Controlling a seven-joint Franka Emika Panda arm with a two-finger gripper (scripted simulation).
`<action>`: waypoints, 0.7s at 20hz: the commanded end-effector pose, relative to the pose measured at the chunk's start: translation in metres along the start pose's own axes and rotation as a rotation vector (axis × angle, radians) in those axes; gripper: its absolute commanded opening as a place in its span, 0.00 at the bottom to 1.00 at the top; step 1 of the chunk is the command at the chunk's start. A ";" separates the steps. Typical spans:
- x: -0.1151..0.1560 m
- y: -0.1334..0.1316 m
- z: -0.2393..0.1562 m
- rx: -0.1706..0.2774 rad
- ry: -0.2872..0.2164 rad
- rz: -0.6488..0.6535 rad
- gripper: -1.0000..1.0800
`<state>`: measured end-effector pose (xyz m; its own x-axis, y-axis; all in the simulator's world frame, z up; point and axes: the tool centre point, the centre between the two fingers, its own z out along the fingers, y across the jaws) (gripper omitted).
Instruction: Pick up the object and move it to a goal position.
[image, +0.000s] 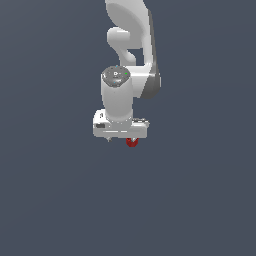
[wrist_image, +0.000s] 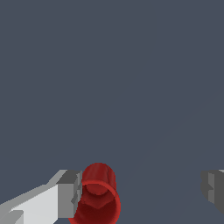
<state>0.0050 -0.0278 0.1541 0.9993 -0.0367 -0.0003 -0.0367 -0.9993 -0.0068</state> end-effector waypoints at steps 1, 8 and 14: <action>-0.001 -0.002 0.001 0.000 -0.001 -0.008 0.96; -0.012 -0.008 0.010 -0.002 -0.001 -0.087 0.96; -0.032 -0.019 0.026 -0.005 -0.002 -0.224 0.96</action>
<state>-0.0202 -0.0107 0.1328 0.9890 0.1478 -0.0006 0.1478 -0.9890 -0.0027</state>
